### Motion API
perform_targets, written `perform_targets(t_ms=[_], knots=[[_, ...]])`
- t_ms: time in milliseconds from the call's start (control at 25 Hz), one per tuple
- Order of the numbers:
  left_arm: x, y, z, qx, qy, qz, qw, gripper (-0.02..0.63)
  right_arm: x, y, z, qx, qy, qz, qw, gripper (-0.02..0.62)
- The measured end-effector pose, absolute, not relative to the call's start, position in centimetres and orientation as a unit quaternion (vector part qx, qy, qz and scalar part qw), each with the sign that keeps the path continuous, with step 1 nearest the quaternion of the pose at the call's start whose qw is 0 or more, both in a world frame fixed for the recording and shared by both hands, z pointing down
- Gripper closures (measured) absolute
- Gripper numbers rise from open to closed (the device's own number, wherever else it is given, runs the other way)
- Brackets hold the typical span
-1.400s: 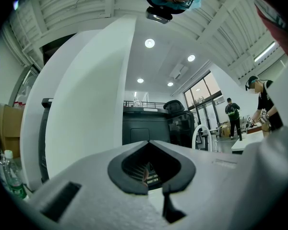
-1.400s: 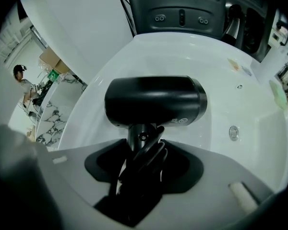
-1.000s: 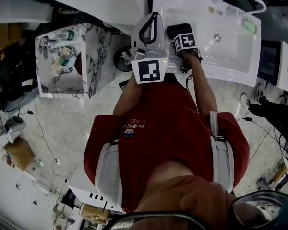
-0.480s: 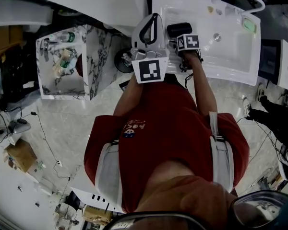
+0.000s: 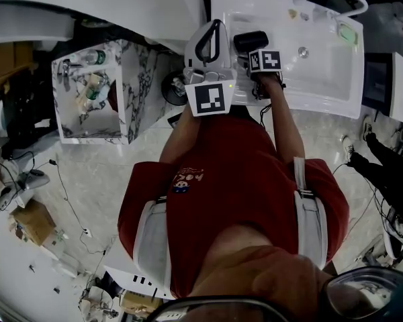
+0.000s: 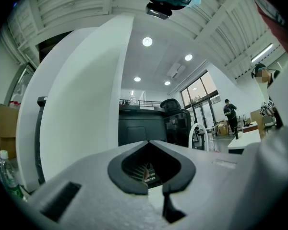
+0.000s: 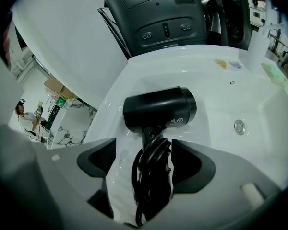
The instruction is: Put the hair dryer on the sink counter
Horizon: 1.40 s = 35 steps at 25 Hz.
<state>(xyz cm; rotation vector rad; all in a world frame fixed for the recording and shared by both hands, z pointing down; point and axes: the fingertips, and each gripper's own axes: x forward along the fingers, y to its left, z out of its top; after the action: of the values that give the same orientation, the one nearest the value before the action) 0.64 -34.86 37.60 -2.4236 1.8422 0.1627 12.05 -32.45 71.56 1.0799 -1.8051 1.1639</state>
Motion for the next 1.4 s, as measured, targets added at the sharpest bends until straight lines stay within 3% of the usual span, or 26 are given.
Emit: perform_targets(t_ms=[800, 1400], knots=[[2.0, -36.3, 37.3, -0.812, 0.578, 0.054, 0.052, 0.604, 13.2, -35.2, 66.4, 0.48, -0.729, 0.384, 0.301, 0.232], [2.1, -37.0, 37.1, -0.819, 0.568, 0.058, 0.057, 0.604, 13.1, -38.0, 58.4, 0.531, -0.776, 0.291, 0.175, 0.232]])
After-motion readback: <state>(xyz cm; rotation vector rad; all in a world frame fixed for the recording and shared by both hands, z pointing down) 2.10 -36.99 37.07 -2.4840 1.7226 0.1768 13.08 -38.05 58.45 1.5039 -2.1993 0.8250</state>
